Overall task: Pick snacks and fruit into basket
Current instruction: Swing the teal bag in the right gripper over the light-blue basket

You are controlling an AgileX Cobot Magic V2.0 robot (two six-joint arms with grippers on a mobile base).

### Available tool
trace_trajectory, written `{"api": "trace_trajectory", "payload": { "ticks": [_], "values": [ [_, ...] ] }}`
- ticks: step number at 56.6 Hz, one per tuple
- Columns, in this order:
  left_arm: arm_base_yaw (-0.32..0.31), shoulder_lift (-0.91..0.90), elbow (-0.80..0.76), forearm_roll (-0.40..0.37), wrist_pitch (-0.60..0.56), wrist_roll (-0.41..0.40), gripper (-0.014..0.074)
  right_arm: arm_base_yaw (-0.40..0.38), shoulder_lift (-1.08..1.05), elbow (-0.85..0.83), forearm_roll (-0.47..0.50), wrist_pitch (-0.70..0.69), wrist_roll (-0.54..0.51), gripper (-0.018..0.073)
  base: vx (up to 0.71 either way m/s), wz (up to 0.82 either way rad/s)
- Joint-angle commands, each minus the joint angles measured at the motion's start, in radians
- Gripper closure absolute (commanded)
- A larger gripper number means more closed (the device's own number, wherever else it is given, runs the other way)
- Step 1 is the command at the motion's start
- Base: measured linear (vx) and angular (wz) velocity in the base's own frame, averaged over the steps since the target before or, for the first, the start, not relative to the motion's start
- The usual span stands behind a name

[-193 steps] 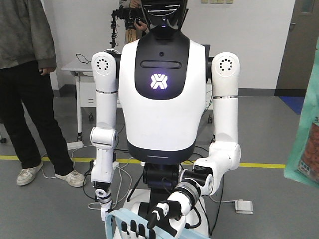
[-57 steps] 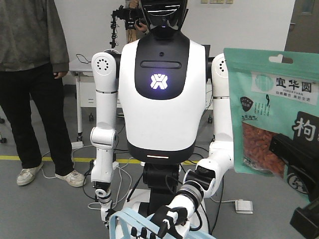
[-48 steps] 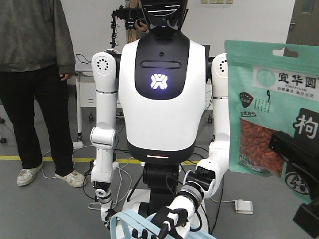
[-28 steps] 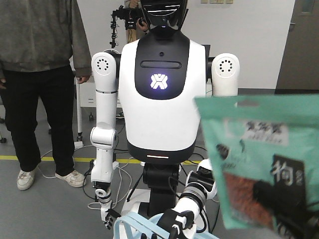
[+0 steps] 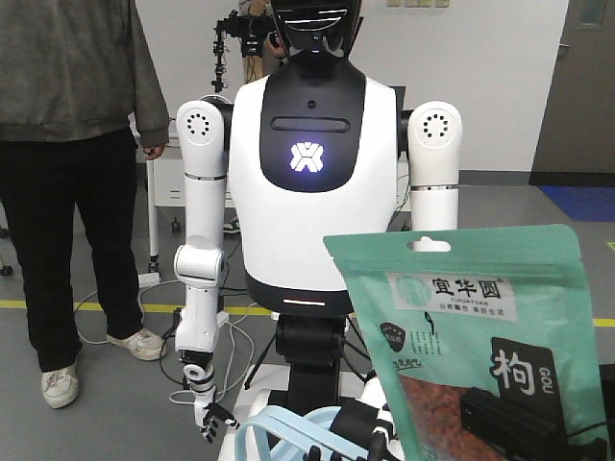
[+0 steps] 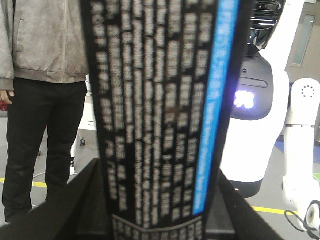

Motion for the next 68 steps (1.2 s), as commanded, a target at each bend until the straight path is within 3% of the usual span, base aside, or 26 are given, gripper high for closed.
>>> {"api": "trace_trajectory", "payload": {
  "ticks": [1, 16, 23, 32, 40, 42, 58, 68],
  "values": [
    [0.0, 0.01, -0.034, 0.005, -0.101, -0.001, 0.0594, 0.002, -0.002, -0.039, 0.01, -0.062, -0.012, 0.0568, 0.0, 0.0],
    [0.0, 0.01, -0.034, 0.005, -0.101, -0.001, 0.0594, 0.002, 0.009, -0.068, 0.01, 0.002, -0.039, 0.0568, 0.0, 0.0],
    [0.0, 0.01, -0.034, 0.005, -0.101, -0.001, 0.0594, 0.002, 0.051, -0.166, 0.043, 0.139, -0.124, 0.0568, 0.0, 0.0],
    [0.0, 0.01, -0.034, 0.005, -0.102, -0.001, 0.0594, 0.002, 0.135, -0.298, 0.177, 0.317, -0.281, 0.0568, 0.0, 0.0],
    [0.0, 0.01, -0.034, 0.005, -0.102, -0.001, 0.0594, 0.002, 0.238, -0.378, 0.228, 0.451, -0.318, 0.0568, 0.0, 0.0],
    [0.0, 0.01, -0.034, 0.005, -0.102, -0.001, 0.0594, 0.002, 0.331, -0.45, 0.245, 0.543, -0.325, 0.0568, 0.0, 0.0],
    [0.0, 0.01, -0.034, 0.005, -0.101, -0.001, 0.0594, 0.007, 0.455, -0.559, 0.248, 0.7, -0.332, 0.0568, 0.0, 0.0],
    [0.0, 0.01, -0.034, 0.005, -0.101, -0.001, 0.0594, 0.099, 0.521, -0.591, 0.147, 0.764, -0.315, 0.0568, 0.0, 0.0]
  ]
}}
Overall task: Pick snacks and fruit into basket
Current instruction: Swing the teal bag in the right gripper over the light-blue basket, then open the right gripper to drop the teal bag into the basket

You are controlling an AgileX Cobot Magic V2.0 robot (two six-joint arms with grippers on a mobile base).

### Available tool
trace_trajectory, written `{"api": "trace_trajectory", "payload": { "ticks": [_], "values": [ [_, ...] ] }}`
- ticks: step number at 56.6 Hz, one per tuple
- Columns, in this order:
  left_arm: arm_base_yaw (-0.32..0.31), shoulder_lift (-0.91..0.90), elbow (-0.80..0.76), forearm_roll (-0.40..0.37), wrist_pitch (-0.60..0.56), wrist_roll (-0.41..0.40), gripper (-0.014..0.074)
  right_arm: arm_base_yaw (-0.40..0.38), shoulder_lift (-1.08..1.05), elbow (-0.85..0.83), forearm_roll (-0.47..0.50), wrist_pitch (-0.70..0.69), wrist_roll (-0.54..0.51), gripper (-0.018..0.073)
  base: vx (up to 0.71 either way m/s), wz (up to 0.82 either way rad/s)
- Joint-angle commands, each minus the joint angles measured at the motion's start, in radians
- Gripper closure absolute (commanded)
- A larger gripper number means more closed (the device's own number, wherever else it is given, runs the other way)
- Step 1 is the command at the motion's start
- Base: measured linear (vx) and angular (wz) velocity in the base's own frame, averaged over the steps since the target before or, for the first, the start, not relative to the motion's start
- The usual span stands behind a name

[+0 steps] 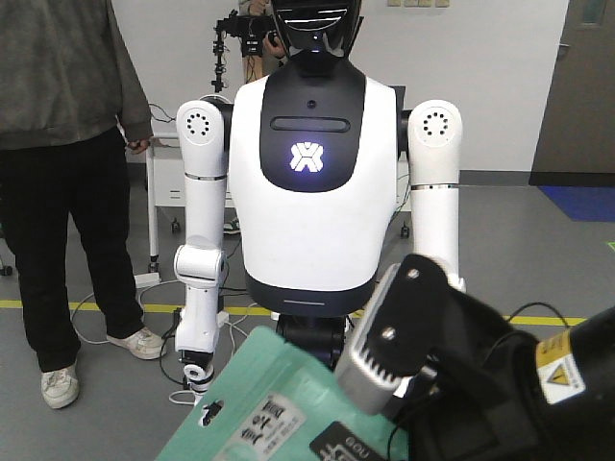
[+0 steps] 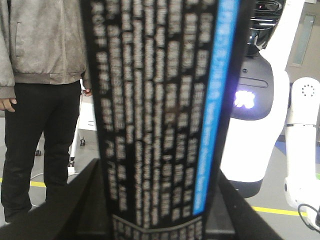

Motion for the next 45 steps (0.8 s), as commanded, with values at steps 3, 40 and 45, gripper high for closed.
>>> {"api": "trace_trajectory", "payload": {
  "ticks": [3, 40, 45],
  "values": [
    [0.0, 0.01, -0.034, 0.005, -0.101, -0.001, 0.0594, 0.057, 0.025, -0.053, -0.078, -0.016, 0.039, 0.0566, 0.0, 0.0],
    [0.0, 0.01, -0.034, 0.005, -0.101, -0.001, 0.0594, 0.061, 0.057, -0.053, -0.208, -0.125, 0.247, 0.0398, 0.0, 0.0],
    [0.0, 0.01, -0.034, 0.005, -0.101, -0.001, 0.0594, 0.061, 0.071, -0.053, -0.212, -0.121, 0.246, 0.0377, 0.0, 0.0]
  ]
}}
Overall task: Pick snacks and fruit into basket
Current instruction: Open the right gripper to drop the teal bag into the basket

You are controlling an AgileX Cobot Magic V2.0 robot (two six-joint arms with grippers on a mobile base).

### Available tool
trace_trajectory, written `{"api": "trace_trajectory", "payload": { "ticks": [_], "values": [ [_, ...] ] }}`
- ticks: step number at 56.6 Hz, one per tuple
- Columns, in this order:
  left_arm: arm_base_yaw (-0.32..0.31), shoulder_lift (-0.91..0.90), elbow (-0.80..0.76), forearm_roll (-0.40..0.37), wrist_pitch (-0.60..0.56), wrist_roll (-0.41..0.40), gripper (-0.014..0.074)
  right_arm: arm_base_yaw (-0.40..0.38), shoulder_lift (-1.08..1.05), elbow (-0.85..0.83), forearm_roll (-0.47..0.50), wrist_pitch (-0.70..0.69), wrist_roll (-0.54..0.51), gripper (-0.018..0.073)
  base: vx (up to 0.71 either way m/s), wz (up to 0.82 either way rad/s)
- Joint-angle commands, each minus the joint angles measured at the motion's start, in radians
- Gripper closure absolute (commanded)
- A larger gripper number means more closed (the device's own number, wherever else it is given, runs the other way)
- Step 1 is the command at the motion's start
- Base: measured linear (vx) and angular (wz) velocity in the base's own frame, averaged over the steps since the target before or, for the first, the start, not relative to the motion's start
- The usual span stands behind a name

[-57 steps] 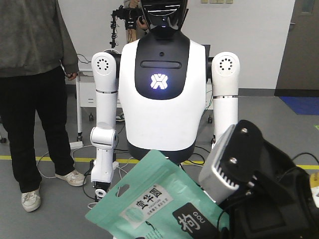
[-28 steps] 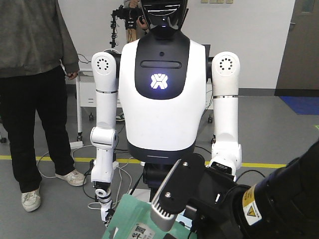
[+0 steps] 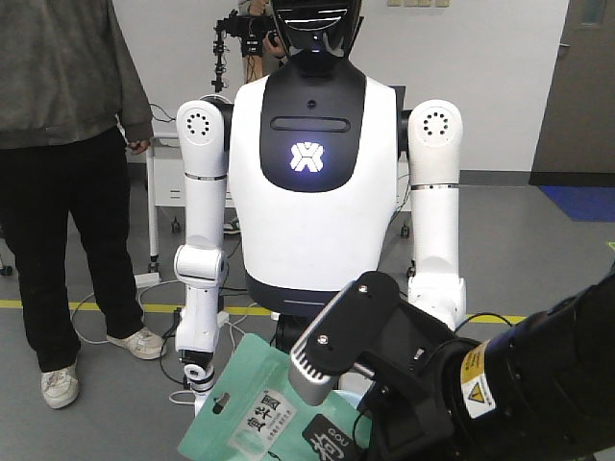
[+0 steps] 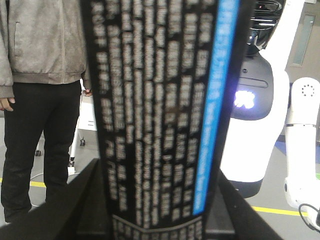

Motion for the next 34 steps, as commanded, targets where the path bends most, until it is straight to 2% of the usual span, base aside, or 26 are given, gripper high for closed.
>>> {"api": "trace_trajectory", "payload": {
  "ticks": [1, 26, 34],
  "values": [
    [0.0, 0.01, -0.034, 0.005, -0.101, -0.001, 0.0594, 0.0, -0.01, -0.037, -0.006, -0.064, -0.001, 0.0371, 0.0, 0.0],
    [0.0, 0.01, -0.034, 0.005, -0.101, -0.001, 0.0594, 0.0, 0.018, -0.037, -0.022, -0.065, 0.017, 0.0171, 0.0, 0.0],
    [0.0, 0.01, -0.034, 0.005, -0.101, -0.001, 0.0594, 0.0, 0.018, -0.037, -0.022, -0.052, 0.018, 0.0142, 0.0, 0.0]
  ]
}}
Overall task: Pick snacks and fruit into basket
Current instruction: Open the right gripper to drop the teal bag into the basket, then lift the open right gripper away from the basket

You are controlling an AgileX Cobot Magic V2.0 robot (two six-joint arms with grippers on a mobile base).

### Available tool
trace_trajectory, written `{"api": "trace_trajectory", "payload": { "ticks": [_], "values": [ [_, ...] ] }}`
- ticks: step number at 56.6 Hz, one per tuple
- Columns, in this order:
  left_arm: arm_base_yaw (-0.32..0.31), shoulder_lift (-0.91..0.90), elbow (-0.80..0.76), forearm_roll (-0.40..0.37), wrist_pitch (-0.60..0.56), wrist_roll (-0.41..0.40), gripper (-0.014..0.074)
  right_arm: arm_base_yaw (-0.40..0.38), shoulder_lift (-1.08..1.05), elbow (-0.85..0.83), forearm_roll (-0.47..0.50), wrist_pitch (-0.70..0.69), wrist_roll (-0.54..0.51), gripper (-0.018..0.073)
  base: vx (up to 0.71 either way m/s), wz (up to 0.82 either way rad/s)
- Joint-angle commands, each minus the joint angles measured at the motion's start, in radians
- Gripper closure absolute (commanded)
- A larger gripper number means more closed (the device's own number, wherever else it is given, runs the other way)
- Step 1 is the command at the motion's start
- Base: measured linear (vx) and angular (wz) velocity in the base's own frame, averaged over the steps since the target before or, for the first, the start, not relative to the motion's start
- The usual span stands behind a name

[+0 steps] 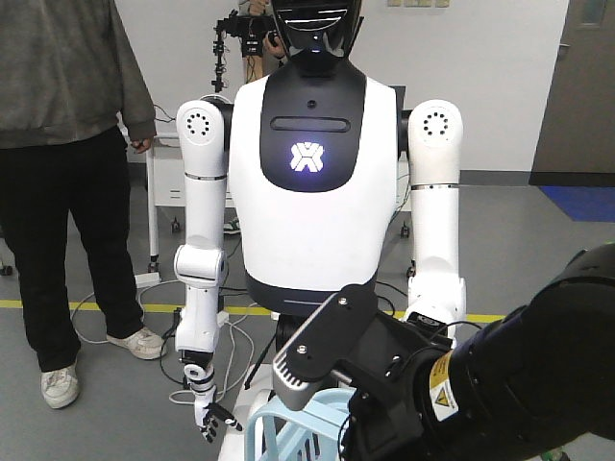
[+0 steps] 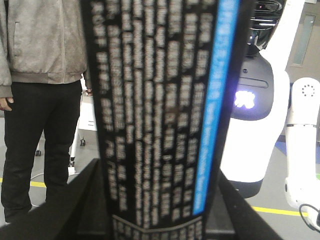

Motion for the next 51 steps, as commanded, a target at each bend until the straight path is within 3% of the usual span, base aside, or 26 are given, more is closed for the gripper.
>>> {"api": "trace_trajectory", "payload": {
  "ticks": [1, 13, 37, 51],
  "values": [
    [0.0, 0.01, -0.034, 0.005, -0.101, -0.001, 0.0594, 0.0, -0.033, -0.037, -0.001, -0.041, 0.002, 0.0142, 0.0, 0.0],
    [0.0, 0.01, -0.034, 0.005, -0.101, -0.001, 0.0594, 0.0, -0.075, -0.037, -0.001, -0.077, -0.04, 0.0142, 0.0, 0.0],
    [0.0, 0.01, -0.034, 0.005, -0.101, -0.006, 0.0594, -0.005, -0.335, -0.028, -0.032, -0.397, -0.036, 0.0144, 0.0, 0.0],
    [0.0, 0.01, -0.034, 0.005, -0.107, -0.006, 0.0594, -0.005, -0.525, 0.185, -0.053, -0.65, 0.009, 0.0161, 0.0, 0.0]
  ]
}}
